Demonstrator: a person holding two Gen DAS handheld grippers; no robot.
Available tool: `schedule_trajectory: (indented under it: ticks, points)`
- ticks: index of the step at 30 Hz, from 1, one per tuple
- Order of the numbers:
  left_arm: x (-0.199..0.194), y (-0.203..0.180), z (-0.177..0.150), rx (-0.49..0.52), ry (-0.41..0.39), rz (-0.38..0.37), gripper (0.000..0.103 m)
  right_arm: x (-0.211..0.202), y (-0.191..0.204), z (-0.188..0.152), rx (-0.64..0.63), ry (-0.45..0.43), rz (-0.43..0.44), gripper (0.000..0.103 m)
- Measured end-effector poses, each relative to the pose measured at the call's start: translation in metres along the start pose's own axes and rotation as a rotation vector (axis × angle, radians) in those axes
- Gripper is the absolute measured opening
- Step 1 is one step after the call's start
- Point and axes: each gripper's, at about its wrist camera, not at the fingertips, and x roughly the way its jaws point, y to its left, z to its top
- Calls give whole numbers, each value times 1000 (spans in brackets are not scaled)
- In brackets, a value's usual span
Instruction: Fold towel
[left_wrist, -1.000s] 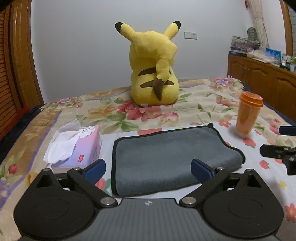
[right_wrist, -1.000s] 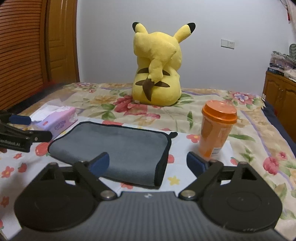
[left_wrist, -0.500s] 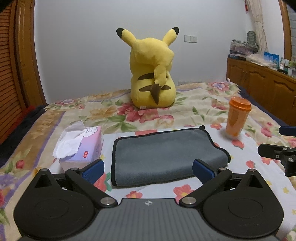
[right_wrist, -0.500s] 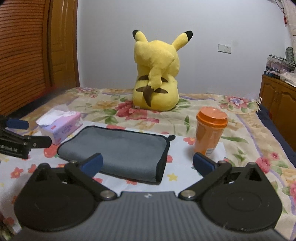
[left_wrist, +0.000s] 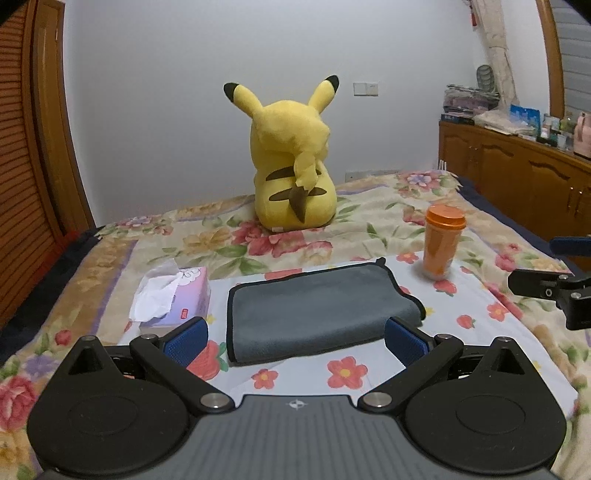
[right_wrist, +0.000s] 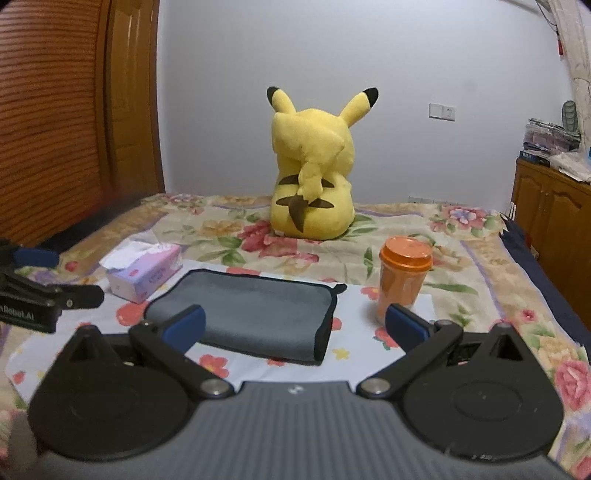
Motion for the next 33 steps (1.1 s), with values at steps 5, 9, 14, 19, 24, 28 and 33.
schedule_trajectory:
  ticks: [5, 9, 14, 19, 24, 28, 33]
  points:
    - [-20, -5, -3, 21, 1, -1, 103, -19, 1, -1, 1, -15, -3, 103]
    - [-34, -9, -6, 26, -3, 1, 103, -32, 0, -3, 6, -24, -9, 103]
    - [-47, -13, -13, 19, -2, 4, 103, -44, 0, -5, 8, -36, -12, 103]
    - [-56, -17, -25, 17, 6, 1, 103, -52, 2, -10, 12, -36, -6, 103]
    - [-57, -20, -38, 13, 25, -3, 103, -56, 8, -20, 7, -25, -13, 103]
    - [-56, -22, -46, 6, 41, -11, 103, -60, 11, -26, 12, -24, -12, 103]
    - [-55, -21, -57, -13, 58, -18, 103, -59, 14, -35, 15, -11, -6, 103]
